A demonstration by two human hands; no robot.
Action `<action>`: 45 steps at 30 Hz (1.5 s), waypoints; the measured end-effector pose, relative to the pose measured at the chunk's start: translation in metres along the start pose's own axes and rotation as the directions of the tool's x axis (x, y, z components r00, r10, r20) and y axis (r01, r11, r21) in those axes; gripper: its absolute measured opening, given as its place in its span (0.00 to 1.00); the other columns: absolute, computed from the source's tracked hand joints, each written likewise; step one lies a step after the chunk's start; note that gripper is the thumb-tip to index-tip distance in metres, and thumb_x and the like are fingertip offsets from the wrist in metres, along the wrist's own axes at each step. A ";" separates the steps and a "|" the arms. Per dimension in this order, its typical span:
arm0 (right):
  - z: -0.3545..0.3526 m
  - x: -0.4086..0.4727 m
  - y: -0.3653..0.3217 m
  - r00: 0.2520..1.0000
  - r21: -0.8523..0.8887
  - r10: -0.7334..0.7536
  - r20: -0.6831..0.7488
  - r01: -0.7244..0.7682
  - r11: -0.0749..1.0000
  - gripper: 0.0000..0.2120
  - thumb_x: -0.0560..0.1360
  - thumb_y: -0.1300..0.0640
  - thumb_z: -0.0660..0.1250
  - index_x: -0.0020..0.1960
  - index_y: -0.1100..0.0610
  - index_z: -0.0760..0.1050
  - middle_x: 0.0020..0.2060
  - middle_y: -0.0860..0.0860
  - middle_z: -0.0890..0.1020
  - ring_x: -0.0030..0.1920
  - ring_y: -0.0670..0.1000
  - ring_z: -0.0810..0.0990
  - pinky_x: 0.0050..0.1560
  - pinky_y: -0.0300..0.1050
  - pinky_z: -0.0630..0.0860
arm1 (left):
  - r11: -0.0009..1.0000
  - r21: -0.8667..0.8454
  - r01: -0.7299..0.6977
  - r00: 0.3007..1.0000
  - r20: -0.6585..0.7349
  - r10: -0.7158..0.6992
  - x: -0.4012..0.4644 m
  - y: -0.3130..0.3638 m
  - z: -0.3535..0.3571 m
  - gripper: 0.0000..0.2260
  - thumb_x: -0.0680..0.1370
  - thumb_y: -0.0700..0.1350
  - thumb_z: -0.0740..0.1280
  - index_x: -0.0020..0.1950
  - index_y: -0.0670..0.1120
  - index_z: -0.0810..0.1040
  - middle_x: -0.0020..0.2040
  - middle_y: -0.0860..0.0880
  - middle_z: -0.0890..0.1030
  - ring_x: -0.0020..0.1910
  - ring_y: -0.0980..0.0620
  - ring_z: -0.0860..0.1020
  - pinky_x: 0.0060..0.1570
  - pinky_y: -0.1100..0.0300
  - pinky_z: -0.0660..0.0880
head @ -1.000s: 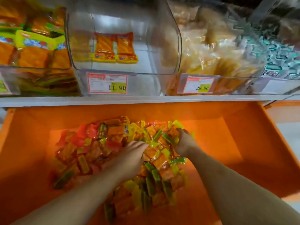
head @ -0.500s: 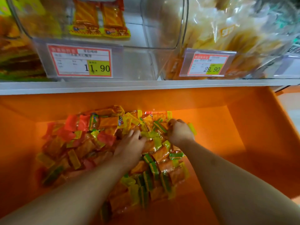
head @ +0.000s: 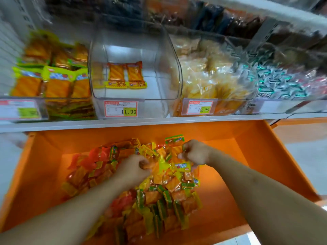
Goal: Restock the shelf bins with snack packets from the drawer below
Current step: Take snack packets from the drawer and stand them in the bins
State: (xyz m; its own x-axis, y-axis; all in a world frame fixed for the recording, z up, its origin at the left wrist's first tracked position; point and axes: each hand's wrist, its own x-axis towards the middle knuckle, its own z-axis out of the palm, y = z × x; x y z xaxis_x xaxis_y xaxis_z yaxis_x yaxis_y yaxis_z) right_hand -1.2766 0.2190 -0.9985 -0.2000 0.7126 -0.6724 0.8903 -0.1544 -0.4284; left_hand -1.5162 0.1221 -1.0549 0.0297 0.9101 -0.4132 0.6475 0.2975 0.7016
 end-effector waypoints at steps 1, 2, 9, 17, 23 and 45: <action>-0.005 -0.015 -0.012 1.000 0.013 -0.018 0.019 0.017 1.000 0.14 0.80 0.54 0.72 0.40 0.57 0.72 0.35 0.56 0.72 0.39 0.63 0.84 0.47 0.67 0.84 | 1.000 -0.022 0.002 1.000 -0.005 -0.002 -0.009 0.005 -0.017 0.09 0.76 0.49 0.77 0.52 0.57 0.81 0.51 0.54 0.83 0.50 0.49 0.84 0.49 0.57 0.79; -0.010 -0.030 -0.024 0.998 0.026 -0.047 0.028 0.046 0.999 0.15 0.80 0.54 0.72 0.39 0.57 0.70 0.37 0.56 0.72 0.40 0.62 0.84 0.47 0.67 0.84 | 0.999 -0.053 -0.006 1.000 -0.017 0.005 -0.019 0.011 -0.034 0.09 0.75 0.51 0.78 0.50 0.58 0.80 0.51 0.54 0.85 0.49 0.49 0.85 0.49 0.56 0.80; -0.011 -0.144 -0.114 0.944 0.233 -0.311 -0.106 0.328 0.915 0.12 0.82 0.62 0.69 0.41 0.59 0.73 0.34 0.53 0.71 0.37 0.51 0.79 0.45 0.55 0.86 | 0.987 -0.121 -0.105 0.978 -0.192 0.081 -0.109 0.048 -0.140 0.07 0.75 0.54 0.77 0.51 0.58 0.83 0.52 0.58 0.84 0.45 0.56 0.83 0.47 0.56 0.79; 0.030 -0.206 -0.175 0.884 0.615 -0.366 -0.292 0.466 0.636 0.05 0.82 0.62 0.68 0.57 0.58 0.80 0.44 0.55 0.88 0.43 0.58 0.87 0.40 0.52 0.84 | 0.887 -0.395 -0.241 0.954 -0.263 0.142 -0.188 0.074 -0.175 0.09 0.77 0.45 0.76 0.51 0.60 0.82 0.51 0.59 0.87 0.50 0.59 0.85 0.51 0.60 0.80; 0.033 -0.202 -0.199 0.861 0.655 -0.380 -0.339 0.506 0.561 0.05 0.83 0.61 0.67 0.57 0.54 0.79 0.47 0.59 0.88 0.45 0.62 0.87 0.39 0.52 0.83 | 0.690 -0.689 -0.219 0.966 -0.255 0.052 -0.184 0.078 -0.185 0.07 0.80 0.52 0.70 0.52 0.53 0.87 0.53 0.53 0.87 0.56 0.52 0.84 0.53 0.53 0.76; 0.008 -0.185 -0.211 0.812 0.586 -0.448 -0.375 0.582 0.564 0.15 0.81 0.68 0.66 0.61 0.51 0.79 0.42 0.49 0.88 0.45 0.59 0.87 0.46 0.59 0.84 | 0.715 -0.642 -0.276 0.867 -0.488 -0.103 -0.156 0.062 -0.231 0.09 0.74 0.42 0.78 0.50 0.52 0.84 0.45 0.49 0.88 0.49 0.45 0.86 0.55 0.42 0.81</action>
State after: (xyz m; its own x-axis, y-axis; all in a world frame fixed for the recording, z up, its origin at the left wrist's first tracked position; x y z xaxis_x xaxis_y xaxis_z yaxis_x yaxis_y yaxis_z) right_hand -1.4306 0.1140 -0.7883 -0.4075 0.9042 -0.1277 0.1458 -0.0737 -0.9866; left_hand -1.6567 0.0650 -0.8131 -0.4126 0.8989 -0.1473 -0.0341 0.1463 0.9886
